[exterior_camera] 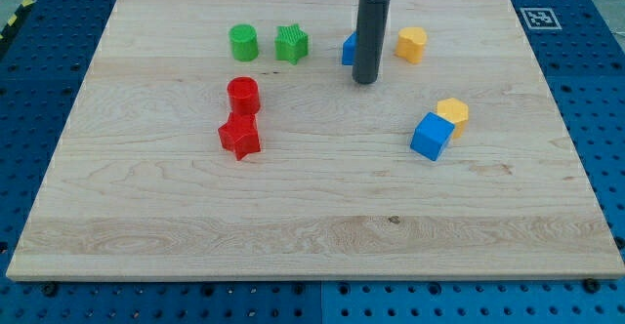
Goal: Point your arm at the yellow hexagon
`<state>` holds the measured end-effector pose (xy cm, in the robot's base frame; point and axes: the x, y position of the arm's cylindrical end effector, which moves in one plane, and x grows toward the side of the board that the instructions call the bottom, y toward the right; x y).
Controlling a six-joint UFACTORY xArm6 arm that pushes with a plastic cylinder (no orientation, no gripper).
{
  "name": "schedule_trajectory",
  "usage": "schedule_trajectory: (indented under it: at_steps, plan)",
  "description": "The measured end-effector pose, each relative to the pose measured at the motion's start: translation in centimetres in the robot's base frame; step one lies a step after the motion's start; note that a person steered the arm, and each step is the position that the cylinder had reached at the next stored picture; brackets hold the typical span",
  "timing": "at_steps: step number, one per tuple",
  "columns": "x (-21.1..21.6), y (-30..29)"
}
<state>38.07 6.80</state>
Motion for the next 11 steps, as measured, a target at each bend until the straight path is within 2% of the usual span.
schedule_trajectory:
  at_steps: [5,6,7,8,9,10,11]
  plan:
    - [2.4,11.4]
    - [3.8,14.4]
    - [7.4,16.0]
    - [9.9,16.0]
    - [9.9,14.9]
    - [9.9,10.9]
    - [8.3,9.4]
